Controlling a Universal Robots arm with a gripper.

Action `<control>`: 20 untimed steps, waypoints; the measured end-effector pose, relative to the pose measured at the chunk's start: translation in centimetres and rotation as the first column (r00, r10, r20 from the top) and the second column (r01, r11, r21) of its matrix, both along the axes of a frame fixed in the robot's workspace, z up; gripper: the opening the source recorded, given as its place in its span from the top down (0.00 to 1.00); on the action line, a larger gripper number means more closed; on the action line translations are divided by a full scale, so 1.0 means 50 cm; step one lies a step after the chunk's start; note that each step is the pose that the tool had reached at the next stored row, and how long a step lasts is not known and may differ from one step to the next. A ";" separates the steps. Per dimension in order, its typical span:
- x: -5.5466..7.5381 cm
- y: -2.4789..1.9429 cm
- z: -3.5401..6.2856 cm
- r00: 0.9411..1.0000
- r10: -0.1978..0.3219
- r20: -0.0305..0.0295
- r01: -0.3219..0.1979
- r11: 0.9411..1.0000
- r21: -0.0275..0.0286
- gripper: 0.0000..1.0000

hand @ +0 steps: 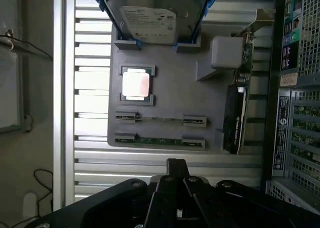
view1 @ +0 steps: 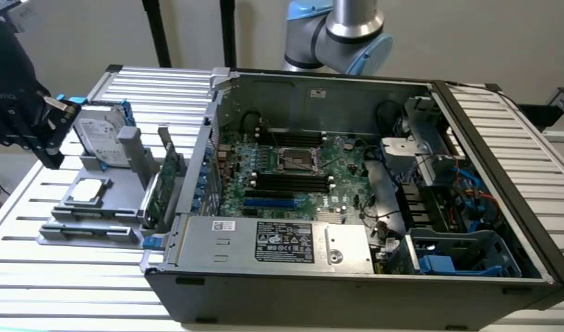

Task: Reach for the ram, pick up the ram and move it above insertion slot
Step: 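Reach for the ram, then pick up the ram and move it above insertion slot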

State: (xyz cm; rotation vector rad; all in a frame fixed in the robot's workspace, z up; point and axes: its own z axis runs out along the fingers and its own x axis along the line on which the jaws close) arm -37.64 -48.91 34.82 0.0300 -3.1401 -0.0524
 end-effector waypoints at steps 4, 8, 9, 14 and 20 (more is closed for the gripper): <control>0.000 -0.0005 -0.002 1.000 0.025 -0.001 -0.025 1.000 -0.005 0.89; 0.000 -0.0004 -0.002 0.995 0.097 -0.002 -0.097 0.995 -0.005 0.89; 0.000 -0.0004 -0.002 0.993 0.115 -0.002 -0.115 0.993 -0.005 0.89; 0.000 -0.0004 -0.004 0.979 0.205 -0.002 -0.205 0.979 -0.005 0.89; 0.000 -0.0004 -0.005 0.951 0.310 -0.002 -0.310 0.951 -0.005 0.89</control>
